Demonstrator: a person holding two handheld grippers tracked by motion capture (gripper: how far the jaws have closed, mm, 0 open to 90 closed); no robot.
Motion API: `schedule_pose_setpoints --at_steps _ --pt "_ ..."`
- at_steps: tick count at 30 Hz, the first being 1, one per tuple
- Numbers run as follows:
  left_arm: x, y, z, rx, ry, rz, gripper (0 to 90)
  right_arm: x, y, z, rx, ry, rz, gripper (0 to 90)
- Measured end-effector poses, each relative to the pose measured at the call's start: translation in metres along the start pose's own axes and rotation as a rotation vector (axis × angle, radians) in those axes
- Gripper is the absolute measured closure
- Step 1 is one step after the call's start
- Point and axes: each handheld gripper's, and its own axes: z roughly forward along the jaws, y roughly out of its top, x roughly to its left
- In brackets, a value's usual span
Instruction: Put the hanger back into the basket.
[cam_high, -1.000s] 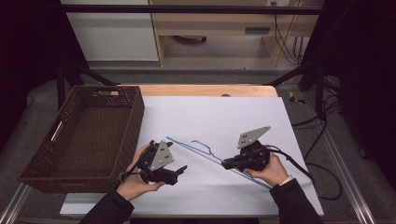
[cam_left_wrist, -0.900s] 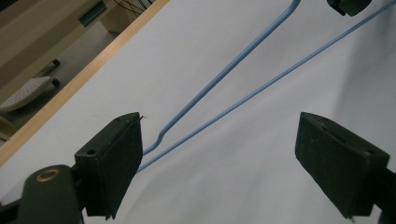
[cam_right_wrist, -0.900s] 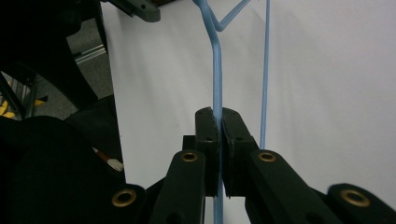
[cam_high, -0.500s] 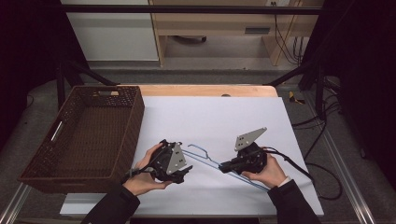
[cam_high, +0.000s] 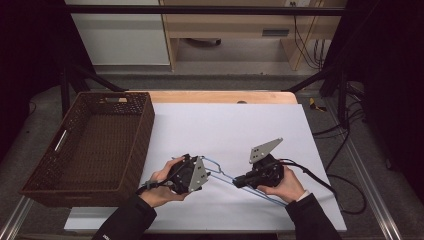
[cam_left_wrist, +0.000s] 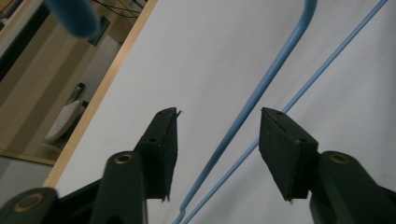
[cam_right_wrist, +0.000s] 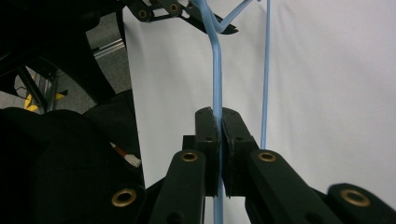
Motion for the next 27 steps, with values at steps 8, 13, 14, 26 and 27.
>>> schedule_pose_setpoints --at_steps 8,13,14,26,27 --pt "-0.005 0.001 0.005 -0.002 0.026 0.017 62.2 -0.001 0.0 0.001 -0.005 -0.005 0.011 87.5" --pt "-0.003 -0.002 0.007 0.018 0.029 0.03 62.8 0.0 0.0 -0.001 -0.007 -0.005 0.012 87.5" --pt "-0.003 -0.003 0.008 0.018 0.033 0.03 63.0 0.0 0.0 -0.001 -0.008 -0.002 0.013 87.5" --pt "-0.003 -0.01 0.011 0.028 0.045 0.048 75.4 -0.002 0.0 -0.001 -0.008 0.001 0.019 87.5" --pt "-0.004 -0.01 0.011 0.023 0.051 0.048 77.2 -0.002 0.0 -0.001 -0.009 0.0 0.022 87.5"
